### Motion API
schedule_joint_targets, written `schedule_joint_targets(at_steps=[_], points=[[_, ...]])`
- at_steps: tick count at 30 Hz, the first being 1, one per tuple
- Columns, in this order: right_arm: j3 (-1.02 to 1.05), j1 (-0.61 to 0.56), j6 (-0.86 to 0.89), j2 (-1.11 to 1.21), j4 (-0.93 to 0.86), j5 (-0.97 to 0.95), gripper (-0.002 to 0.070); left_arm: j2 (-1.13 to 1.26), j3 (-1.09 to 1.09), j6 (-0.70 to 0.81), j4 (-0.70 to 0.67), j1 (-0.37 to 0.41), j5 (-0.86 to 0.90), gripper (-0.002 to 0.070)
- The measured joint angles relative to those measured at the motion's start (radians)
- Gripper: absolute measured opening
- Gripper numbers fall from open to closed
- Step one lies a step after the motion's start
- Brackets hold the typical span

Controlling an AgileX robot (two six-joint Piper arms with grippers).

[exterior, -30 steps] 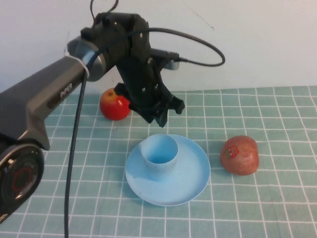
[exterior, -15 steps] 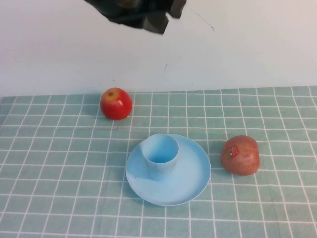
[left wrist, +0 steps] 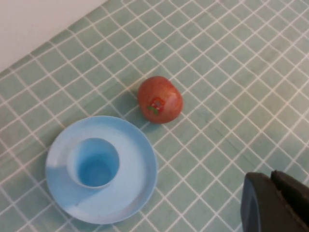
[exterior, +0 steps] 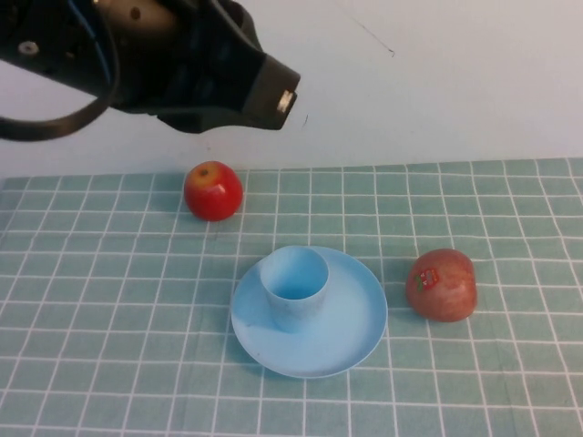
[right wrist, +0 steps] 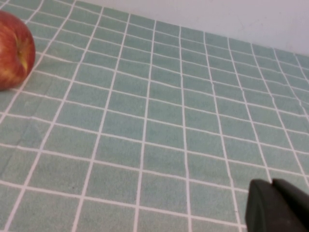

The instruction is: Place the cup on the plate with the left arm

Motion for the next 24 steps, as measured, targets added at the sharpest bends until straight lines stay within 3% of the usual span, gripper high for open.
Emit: schedule_joint_targets(at_steps=[10, 16, 24], points=[[0.0, 0.0, 0.0, 0.0, 0.0, 0.0, -0.0002, -0.066, 0.09, -0.043, 0.216, 0.036, -0.044, 0.0002], [0.0, 0.0, 0.0, 0.0, 0.0, 0.0, -0.0002, -0.27, 0.382, -0.053, 0.156, 0.201, -0.303, 0.0002], [0.0, 0.0, 0.0, 0.0, 0.0, 0.0, -0.0002, -0.622, 0.969, -0.079, 0.113, 0.456, -0.64, 0.0002]])
